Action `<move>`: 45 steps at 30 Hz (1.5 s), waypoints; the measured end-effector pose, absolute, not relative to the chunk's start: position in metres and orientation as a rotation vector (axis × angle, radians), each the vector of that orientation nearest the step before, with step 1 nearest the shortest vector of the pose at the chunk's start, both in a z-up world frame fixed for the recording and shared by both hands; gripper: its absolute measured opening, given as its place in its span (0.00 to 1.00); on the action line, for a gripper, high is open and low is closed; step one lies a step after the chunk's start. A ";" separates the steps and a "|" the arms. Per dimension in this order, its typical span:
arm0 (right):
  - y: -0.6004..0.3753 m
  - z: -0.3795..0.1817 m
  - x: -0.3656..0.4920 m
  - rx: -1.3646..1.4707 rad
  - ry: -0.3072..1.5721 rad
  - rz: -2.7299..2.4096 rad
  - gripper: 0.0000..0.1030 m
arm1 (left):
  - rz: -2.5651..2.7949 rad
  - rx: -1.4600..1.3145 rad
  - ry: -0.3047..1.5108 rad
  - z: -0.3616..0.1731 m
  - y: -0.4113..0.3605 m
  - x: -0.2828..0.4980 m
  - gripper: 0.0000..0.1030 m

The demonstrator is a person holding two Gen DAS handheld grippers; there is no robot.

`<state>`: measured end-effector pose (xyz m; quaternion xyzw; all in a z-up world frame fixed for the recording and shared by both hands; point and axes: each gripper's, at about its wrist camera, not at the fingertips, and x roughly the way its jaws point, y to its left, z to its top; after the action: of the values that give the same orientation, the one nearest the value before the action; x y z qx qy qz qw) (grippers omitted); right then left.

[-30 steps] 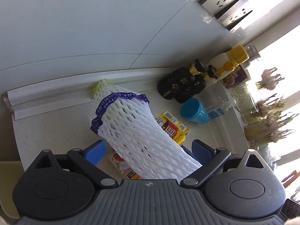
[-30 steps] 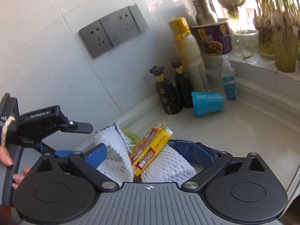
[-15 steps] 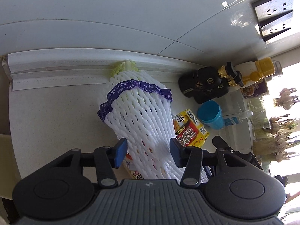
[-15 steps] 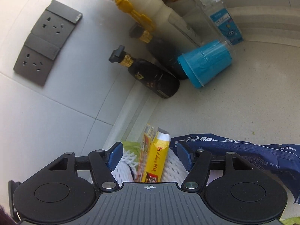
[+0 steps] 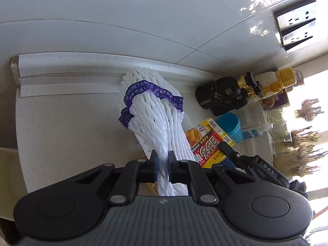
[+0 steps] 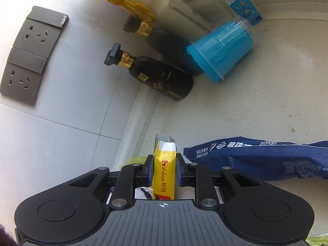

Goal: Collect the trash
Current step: 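Carry the foam net and yellow box down over the cream trash bin with both tools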

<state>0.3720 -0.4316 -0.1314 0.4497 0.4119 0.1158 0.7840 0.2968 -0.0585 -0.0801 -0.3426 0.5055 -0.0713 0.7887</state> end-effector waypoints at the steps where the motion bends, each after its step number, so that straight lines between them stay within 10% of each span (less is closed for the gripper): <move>1: -0.431 -0.127 0.370 0.967 0.879 0.252 0.20 | -0.157 -0.741 1.082 -0.078 -0.057 0.295 0.07; 27: -0.356 0.000 0.284 0.753 0.725 0.330 0.20 | -0.208 -0.745 0.925 -0.011 0.035 0.189 0.07; 45: -0.206 -0.032 0.201 0.479 0.840 0.428 0.20 | -0.040 -0.666 1.002 -0.067 0.119 0.100 0.07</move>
<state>0.2009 -0.2065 -0.0320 0.2284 0.4006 0.2040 0.8635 0.0998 0.1188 -0.0675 -0.3131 0.4713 -0.0186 0.8243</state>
